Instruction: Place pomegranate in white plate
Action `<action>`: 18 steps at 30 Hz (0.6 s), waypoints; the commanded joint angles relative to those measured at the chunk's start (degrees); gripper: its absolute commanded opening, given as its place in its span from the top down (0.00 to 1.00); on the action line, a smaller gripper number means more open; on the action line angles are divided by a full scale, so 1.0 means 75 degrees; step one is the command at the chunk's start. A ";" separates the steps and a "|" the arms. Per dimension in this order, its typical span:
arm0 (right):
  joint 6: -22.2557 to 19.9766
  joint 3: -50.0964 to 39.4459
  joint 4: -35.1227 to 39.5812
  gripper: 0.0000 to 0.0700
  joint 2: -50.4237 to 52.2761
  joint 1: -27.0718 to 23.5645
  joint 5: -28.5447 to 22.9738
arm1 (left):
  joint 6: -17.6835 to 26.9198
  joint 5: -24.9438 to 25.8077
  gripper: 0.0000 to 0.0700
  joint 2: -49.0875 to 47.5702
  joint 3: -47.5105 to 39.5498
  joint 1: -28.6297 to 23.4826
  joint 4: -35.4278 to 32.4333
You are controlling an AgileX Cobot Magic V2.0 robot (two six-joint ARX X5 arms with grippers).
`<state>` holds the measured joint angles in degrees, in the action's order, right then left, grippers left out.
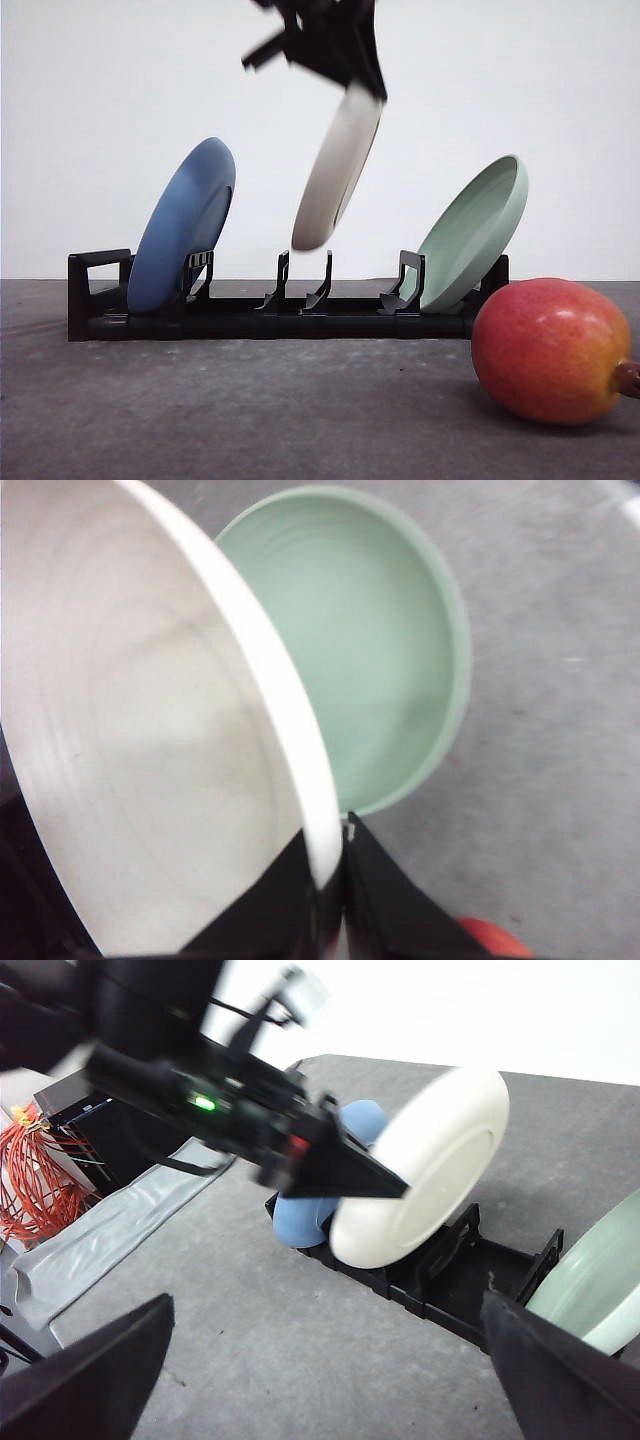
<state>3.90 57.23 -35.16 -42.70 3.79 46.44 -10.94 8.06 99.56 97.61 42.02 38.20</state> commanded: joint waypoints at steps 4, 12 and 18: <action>0.0023 0.0122 0.0047 0.10 -0.0044 0.0029 0.0006 | 0.0185 0.0221 1.00 -0.0811 0.0300 0.0336 0.0683; 0.0026 0.0122 0.0047 0.10 -0.0044 0.0029 0.0012 | 0.0411 0.0106 1.00 -0.2074 0.0299 0.1294 0.2985; 0.0029 0.0122 0.0044 0.10 -0.0044 0.0029 0.0012 | 0.0379 -0.1042 1.00 -0.2239 0.0274 0.2254 0.4207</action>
<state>3.90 57.23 -35.18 -42.70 3.79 46.45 -8.52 1.99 81.94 98.21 57.98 69.41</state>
